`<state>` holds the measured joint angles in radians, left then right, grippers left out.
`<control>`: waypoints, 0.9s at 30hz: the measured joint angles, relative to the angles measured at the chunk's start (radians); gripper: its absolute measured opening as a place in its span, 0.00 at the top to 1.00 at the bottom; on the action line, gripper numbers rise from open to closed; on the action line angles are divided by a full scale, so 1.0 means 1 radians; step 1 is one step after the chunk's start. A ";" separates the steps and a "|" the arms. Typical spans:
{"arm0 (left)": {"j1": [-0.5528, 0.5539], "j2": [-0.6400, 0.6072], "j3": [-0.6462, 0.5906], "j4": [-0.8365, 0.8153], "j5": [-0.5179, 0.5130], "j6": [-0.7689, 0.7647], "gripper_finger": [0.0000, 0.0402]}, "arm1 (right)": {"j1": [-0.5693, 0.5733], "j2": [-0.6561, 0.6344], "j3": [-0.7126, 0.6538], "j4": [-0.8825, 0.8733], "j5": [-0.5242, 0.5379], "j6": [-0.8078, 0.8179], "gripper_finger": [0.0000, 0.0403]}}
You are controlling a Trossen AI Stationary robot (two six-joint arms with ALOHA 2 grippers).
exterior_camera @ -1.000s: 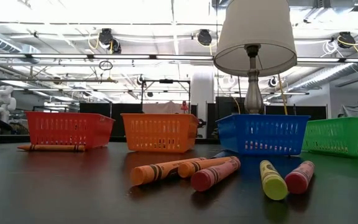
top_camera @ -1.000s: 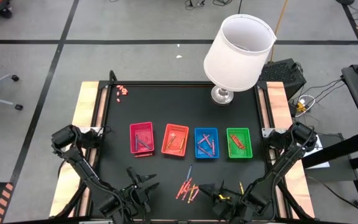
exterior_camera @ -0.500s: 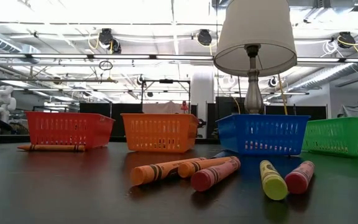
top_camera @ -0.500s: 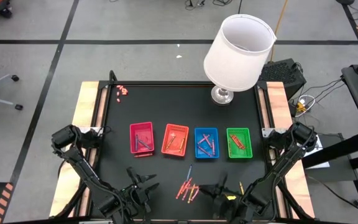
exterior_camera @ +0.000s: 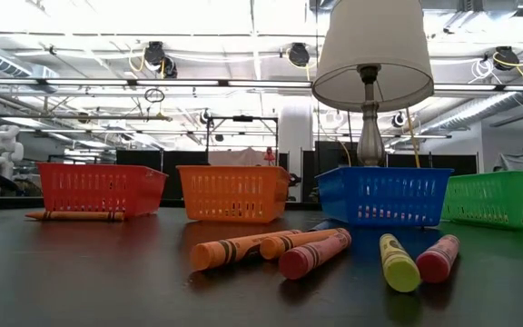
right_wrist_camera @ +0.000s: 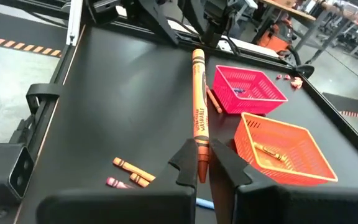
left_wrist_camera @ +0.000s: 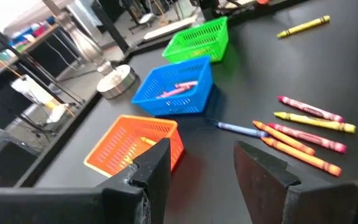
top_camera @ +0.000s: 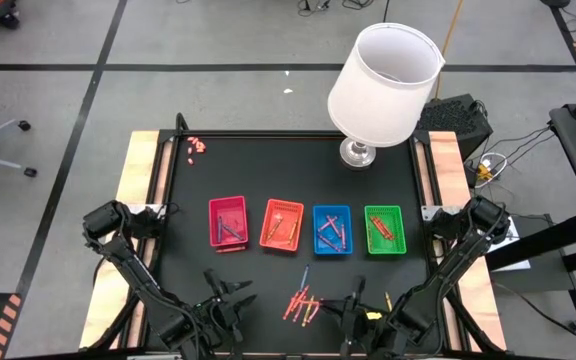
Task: Sort crayons
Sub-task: Put the orange crayon into the green bin
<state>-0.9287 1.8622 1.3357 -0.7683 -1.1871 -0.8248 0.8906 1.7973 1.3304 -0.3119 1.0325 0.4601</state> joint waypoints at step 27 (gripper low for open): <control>-0.050 0.000 0.000 -0.234 0.167 -0.296 0.57 | -0.019 -0.063 0.000 -1.013 -0.215 1.043 0.98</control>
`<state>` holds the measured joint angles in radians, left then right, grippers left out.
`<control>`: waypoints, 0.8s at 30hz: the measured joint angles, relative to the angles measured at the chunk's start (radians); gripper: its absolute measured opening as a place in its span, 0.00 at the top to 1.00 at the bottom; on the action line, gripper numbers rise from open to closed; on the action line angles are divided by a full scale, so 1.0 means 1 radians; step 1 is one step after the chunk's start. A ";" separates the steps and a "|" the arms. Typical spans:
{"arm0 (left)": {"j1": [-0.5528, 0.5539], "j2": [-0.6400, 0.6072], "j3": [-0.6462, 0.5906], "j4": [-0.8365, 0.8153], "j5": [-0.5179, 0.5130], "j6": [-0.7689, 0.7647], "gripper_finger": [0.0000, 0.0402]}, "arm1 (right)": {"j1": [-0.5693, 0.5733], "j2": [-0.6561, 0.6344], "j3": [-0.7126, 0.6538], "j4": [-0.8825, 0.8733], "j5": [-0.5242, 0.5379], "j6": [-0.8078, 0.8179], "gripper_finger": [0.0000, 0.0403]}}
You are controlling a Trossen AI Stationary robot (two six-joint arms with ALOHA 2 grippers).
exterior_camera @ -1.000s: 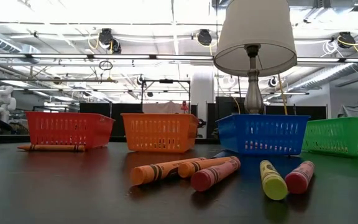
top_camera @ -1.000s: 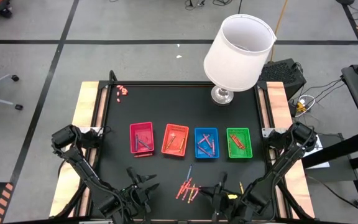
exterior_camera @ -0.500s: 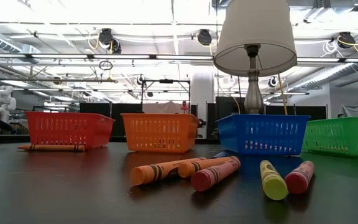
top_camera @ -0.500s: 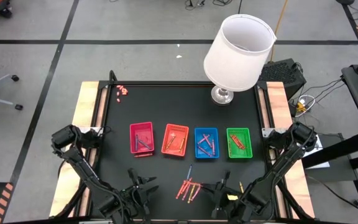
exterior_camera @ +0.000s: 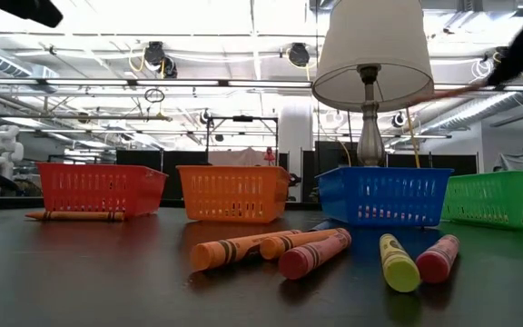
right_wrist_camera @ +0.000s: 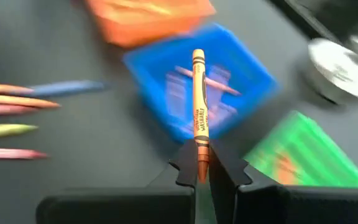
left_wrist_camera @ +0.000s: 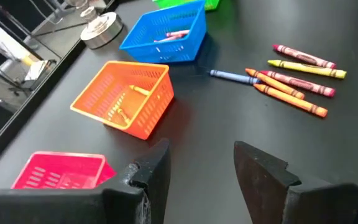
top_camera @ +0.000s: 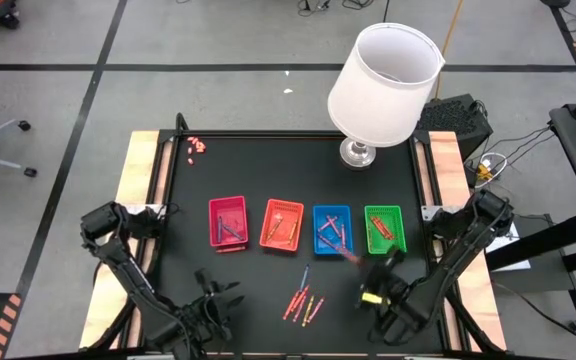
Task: Sort crayons
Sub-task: Put the orange crayon into the green bin
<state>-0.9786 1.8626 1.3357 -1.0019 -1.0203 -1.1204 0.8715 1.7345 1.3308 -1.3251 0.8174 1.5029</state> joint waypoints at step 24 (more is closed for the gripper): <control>0.024 -0.001 0.000 -0.034 0.062 -0.053 0.57 | -0.107 -0.013 -0.419 -0.115 -0.313 0.396 0.98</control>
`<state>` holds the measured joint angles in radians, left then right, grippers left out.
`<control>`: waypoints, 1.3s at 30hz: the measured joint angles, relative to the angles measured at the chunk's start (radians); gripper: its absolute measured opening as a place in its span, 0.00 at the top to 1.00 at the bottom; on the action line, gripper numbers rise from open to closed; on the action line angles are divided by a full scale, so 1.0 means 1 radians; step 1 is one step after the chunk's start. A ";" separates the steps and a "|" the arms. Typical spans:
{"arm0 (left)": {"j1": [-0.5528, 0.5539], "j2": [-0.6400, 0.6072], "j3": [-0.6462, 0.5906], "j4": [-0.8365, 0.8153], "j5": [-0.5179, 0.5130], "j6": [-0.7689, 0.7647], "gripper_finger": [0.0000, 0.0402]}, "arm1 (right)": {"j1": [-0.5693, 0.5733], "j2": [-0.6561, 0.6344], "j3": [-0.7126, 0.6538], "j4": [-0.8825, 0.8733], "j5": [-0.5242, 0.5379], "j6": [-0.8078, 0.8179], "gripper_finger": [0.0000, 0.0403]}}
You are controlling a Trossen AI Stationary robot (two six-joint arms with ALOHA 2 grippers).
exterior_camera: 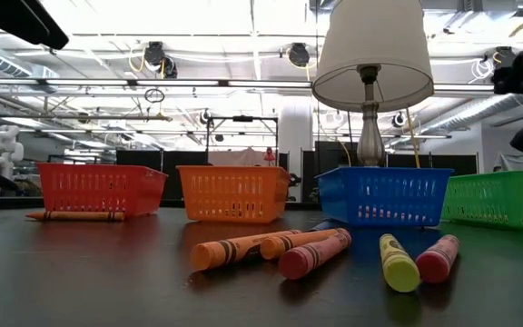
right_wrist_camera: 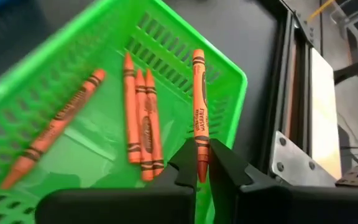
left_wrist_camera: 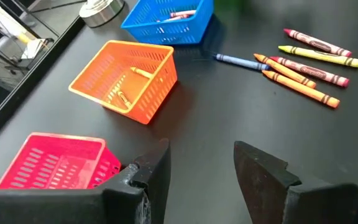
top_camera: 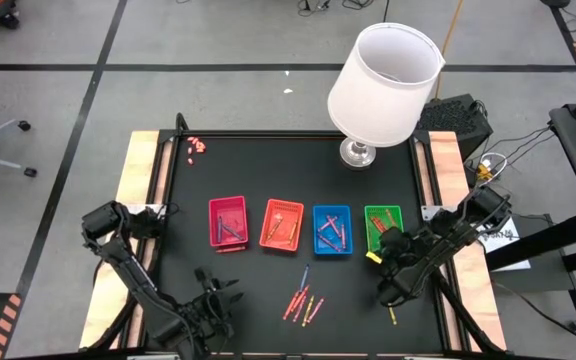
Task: Sort crayons
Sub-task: Put the orange crayon into the green bin
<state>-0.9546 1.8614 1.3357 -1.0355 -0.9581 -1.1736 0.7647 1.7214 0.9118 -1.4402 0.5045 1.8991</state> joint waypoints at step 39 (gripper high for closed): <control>-0.001 -0.002 -0.216 0.027 0.196 -0.103 0.57 | 0.251 0.064 0.400 0.836 0.648 -1.087 0.61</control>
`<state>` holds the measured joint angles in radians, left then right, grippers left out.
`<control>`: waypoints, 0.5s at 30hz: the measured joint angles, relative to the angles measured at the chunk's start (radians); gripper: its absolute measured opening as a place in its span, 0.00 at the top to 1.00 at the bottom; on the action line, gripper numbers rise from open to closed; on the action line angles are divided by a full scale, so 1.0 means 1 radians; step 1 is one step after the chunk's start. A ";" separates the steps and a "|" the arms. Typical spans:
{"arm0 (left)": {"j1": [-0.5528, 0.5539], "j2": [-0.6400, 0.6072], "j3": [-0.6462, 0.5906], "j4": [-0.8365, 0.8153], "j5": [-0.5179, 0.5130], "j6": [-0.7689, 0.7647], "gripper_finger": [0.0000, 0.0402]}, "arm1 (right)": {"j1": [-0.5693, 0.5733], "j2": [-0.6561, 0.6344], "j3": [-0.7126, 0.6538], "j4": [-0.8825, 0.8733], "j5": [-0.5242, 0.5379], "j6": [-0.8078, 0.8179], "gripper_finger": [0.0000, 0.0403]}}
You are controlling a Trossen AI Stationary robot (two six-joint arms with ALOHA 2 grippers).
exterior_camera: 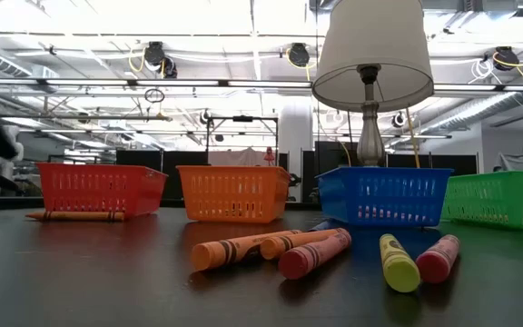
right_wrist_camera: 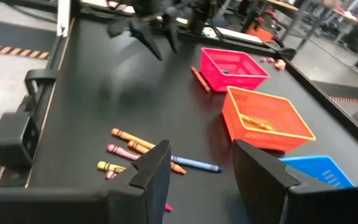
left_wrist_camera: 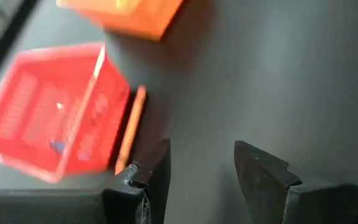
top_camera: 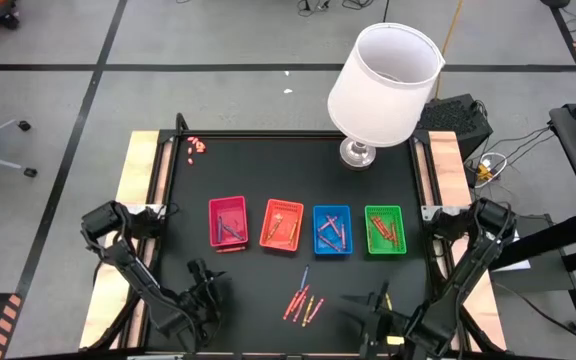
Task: Sort crayons
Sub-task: Put the orange crayon into the green bin
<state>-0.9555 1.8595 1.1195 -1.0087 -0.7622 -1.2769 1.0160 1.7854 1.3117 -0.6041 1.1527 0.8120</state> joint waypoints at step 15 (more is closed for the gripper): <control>0.053 0.000 -0.177 0.061 0.054 -0.078 0.57 | 0.001 0.001 0.000 0.032 -0.004 -0.041 0.61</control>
<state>-0.9023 1.8595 0.9421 -0.9479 -0.7078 -1.3549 1.0174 1.7866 1.3117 -0.5720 1.1488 0.7715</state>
